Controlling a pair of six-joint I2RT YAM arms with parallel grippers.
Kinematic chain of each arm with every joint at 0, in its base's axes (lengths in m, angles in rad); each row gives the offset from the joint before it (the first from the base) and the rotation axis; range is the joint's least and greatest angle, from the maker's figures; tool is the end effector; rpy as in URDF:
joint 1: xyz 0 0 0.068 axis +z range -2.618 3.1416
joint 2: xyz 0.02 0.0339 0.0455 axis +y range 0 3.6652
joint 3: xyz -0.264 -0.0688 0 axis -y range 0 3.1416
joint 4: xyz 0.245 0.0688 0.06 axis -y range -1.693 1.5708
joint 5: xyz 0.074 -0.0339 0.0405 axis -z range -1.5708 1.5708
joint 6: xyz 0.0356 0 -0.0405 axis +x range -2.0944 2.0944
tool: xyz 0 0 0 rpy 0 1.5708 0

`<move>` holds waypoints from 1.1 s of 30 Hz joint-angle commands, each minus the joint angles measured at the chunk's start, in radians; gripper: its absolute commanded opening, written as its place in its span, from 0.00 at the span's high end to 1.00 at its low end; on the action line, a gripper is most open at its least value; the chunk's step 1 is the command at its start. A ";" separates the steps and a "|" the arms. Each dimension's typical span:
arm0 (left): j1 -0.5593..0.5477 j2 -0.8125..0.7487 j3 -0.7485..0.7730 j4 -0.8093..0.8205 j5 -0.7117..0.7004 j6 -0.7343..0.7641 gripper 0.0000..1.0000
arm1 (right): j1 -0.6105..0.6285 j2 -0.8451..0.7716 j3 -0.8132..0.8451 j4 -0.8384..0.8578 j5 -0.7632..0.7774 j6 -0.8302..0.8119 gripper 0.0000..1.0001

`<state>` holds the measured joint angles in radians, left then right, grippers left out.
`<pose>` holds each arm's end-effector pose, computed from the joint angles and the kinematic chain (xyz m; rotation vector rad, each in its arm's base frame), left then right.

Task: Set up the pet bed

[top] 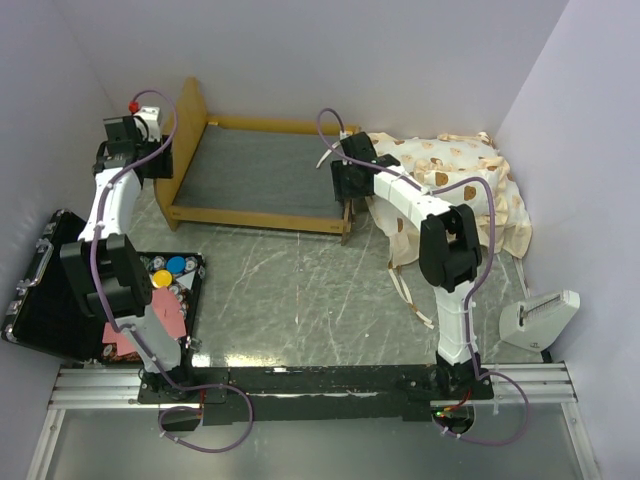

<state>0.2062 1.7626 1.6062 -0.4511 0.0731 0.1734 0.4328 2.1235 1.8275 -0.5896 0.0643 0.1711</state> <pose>0.4034 0.0817 0.3313 0.0059 2.1797 0.1367 0.4365 0.1991 0.2393 -0.2933 2.4454 0.1856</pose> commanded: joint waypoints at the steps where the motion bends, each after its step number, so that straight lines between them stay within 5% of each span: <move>1: -0.036 0.046 0.053 0.063 -0.005 -0.009 0.39 | -0.008 -0.005 -0.048 0.063 0.023 0.025 0.44; 7: -0.086 0.078 0.121 0.045 -0.056 -0.003 0.96 | -0.011 -0.068 -0.134 0.169 0.066 0.018 0.83; 8: -0.094 0.069 0.129 0.031 -0.032 -0.006 0.99 | -0.012 -0.080 -0.138 0.177 0.072 0.015 0.90; 10: -0.125 0.043 0.127 0.008 -0.013 -0.011 0.99 | -0.022 -0.115 -0.154 0.198 0.080 0.011 1.00; 24: -0.338 -0.152 -0.014 -0.133 0.212 -0.103 0.99 | -0.157 -0.390 -0.370 0.269 -0.046 -0.103 1.00; 33: -0.366 -0.446 -0.365 -0.158 0.269 -0.164 0.99 | -0.146 -0.562 -0.669 0.315 -0.129 -0.104 1.00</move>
<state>-0.0834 1.4723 1.3457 -0.5594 0.0658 -0.0254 0.2459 1.6993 1.2484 -0.3752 0.0963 0.1501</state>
